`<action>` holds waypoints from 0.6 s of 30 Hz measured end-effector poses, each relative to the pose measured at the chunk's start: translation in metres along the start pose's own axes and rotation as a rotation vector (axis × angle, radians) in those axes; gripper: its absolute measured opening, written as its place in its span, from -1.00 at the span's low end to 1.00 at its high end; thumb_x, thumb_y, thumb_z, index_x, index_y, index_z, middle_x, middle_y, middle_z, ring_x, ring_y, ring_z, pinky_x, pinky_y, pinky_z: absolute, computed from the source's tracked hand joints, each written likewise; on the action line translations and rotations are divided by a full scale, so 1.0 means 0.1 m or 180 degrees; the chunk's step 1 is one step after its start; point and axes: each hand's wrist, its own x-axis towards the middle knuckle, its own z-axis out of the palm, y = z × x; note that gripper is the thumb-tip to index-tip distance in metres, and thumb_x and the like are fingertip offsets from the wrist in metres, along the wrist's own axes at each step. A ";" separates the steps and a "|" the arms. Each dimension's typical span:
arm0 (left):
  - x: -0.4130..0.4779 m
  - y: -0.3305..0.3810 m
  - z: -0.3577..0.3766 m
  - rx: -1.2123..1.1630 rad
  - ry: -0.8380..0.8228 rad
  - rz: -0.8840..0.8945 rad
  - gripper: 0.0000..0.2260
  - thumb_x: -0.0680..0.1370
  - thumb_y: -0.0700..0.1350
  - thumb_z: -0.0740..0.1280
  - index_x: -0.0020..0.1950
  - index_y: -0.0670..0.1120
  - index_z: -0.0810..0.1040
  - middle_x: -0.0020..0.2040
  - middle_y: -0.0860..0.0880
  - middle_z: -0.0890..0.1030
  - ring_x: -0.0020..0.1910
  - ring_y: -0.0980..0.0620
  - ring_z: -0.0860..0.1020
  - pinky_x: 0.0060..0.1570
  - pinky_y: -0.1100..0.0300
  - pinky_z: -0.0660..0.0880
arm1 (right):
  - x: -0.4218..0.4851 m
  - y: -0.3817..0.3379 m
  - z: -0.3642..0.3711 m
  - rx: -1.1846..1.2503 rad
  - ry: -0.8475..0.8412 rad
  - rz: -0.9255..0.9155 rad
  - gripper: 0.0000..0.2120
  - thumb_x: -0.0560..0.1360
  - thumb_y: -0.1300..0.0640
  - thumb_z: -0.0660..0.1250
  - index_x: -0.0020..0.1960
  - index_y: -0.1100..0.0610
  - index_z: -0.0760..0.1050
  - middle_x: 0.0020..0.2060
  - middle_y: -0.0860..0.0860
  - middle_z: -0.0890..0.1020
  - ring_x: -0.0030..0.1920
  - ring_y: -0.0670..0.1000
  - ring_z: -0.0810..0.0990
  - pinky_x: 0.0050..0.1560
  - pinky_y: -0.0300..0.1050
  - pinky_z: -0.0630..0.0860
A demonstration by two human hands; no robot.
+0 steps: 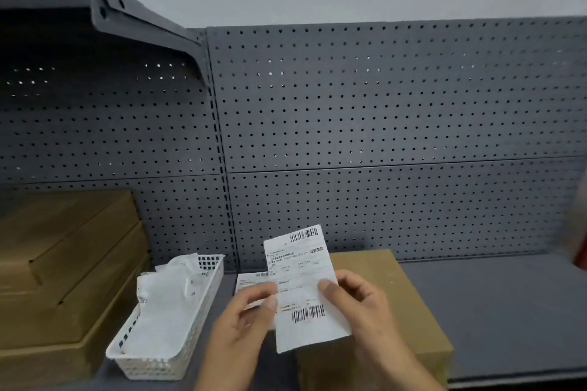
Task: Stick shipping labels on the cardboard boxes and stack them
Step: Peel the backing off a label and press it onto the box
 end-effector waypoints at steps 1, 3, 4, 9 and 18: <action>0.02 0.01 0.05 -0.0137 -0.0140 -0.0119 -0.81 0.55 -0.22 0.46 -0.04 0.09 0.75 0.07 0.02 0.75 -0.03 0.14 0.72 -0.04 0.26 0.61 | -0.01 -0.01 -0.09 -0.0133 0.0025 -0.0048 -0.89 0.60 0.28 0.37 -0.02 0.26 0.68 -0.08 0.19 0.77 -0.14 0.15 0.75 -0.19 -0.05 0.66; 0.04 0.02 0.17 -0.0201 -0.0243 -0.0207 -0.82 0.54 -0.29 0.47 -0.06 -0.02 0.76 0.02 0.04 0.76 -0.08 0.14 0.72 -0.10 0.30 0.60 | -0.03 -0.03 -0.27 -0.0325 0.0071 -0.0128 -0.87 0.60 0.26 0.38 -0.02 0.19 0.71 -0.06 0.17 0.77 -0.07 0.20 0.75 -0.08 0.06 0.67; 0.06 0.02 0.25 -0.0136 -0.0267 -0.0205 -0.84 0.54 -0.28 0.48 -0.04 -0.02 0.76 0.01 0.07 0.76 -0.05 0.14 0.72 -0.08 0.29 0.60 | -0.04 -0.05 -0.36 -0.0372 0.0092 -0.0119 -0.87 0.60 0.25 0.38 -0.01 0.18 0.72 -0.04 0.16 0.77 -0.03 0.22 0.75 0.00 0.12 0.67; 0.19 0.01 0.59 0.0121 -0.0491 -0.0021 -0.82 0.60 -0.23 0.43 0.07 0.04 0.74 0.06 0.20 0.74 0.05 0.21 0.68 0.04 0.31 0.59 | -0.02 -0.13 -0.74 -0.0643 0.0184 -0.0224 -0.80 0.56 0.27 0.44 0.16 0.10 0.66 -0.08 0.10 0.78 -0.01 0.16 0.76 0.00 0.00 0.69; 0.55 -0.20 1.00 0.0384 -0.0903 -0.0047 -0.65 0.44 -0.23 0.60 0.16 0.02 0.66 0.11 -0.07 0.67 -0.05 0.06 0.66 0.02 0.23 0.62 | 0.38 -0.05 -1.31 -0.1173 -0.0148 -0.0213 -0.61 0.54 0.26 0.48 0.25 0.03 0.40 -0.20 0.10 0.68 -0.16 0.16 0.63 0.01 0.06 0.60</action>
